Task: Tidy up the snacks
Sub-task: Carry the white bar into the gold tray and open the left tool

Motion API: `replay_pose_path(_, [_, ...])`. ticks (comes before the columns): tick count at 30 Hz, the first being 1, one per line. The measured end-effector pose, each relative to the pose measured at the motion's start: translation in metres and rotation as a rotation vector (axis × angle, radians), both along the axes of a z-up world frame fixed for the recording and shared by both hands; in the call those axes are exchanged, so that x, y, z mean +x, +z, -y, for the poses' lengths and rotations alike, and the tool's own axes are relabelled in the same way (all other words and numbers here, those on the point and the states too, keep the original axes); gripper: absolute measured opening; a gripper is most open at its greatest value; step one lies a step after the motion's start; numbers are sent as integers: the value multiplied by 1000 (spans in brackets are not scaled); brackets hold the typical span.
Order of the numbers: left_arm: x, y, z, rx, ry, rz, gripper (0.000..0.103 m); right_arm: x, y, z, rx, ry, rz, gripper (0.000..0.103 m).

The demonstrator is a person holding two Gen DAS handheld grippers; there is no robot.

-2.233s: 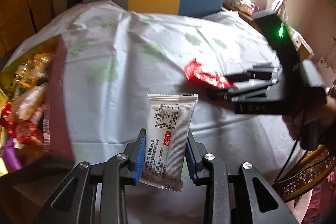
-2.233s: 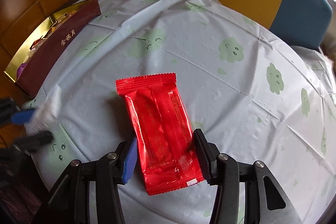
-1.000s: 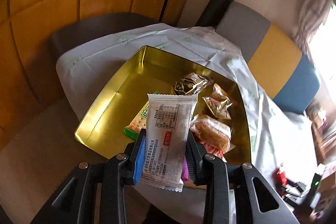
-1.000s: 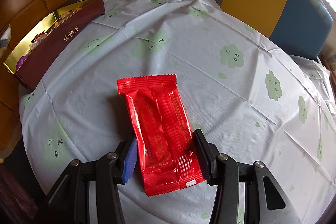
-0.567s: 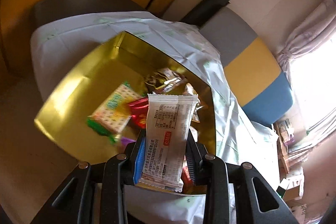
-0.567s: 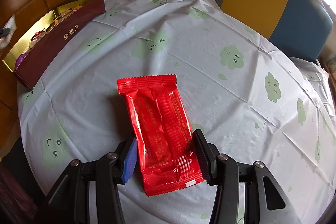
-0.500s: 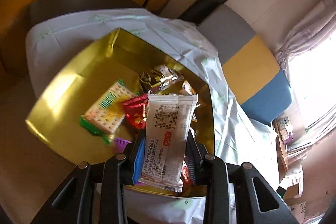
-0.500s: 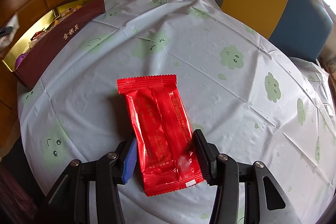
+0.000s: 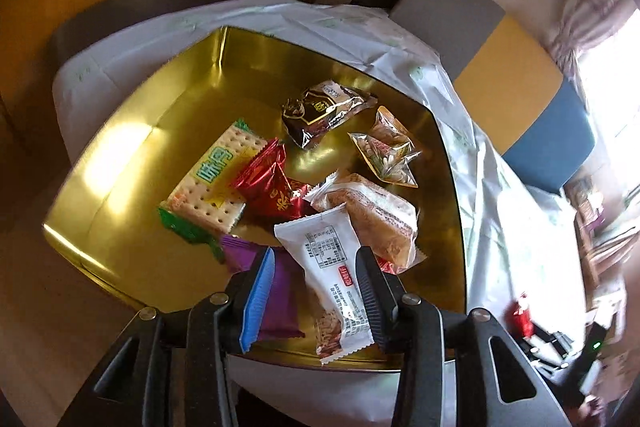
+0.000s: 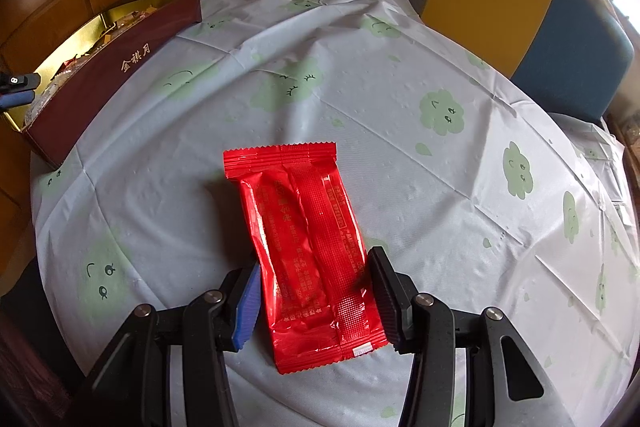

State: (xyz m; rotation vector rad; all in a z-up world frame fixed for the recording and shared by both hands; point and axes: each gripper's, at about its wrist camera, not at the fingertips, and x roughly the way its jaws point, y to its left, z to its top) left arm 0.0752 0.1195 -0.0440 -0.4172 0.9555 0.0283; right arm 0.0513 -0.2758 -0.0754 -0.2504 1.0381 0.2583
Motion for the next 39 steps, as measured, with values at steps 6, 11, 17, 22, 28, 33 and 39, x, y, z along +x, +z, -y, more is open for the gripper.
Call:
replay_pose_path(6, [-8,11,11,107,-18,37,43,-1,0,-1,-1,1,2,50])
replay_pose_path(11, [-16,22,20,191,-30,75,43,-1,1,0,-3,0,5,50])
replay_pose_path(17, [-23,29,23,227,-24,95,43,-2,1,0,-6,-4,7,49])
replay_pose_path(22, [-28,31,23,247,-24,108,43,0,0,1,0,-12,-3,48])
replay_pose_path(28, [-32,33,23,261,-30,123,43,4,0,0,-2,-39,-22,47])
replay_pose_path(33, [-36,36,22,269,-31,137,43,6,0,-1,-9,-81,-32,47])
replay_pose_path(39, [-41,37,20,290,-33,149,43,4,-2,-2,-13,-131,-21,47])
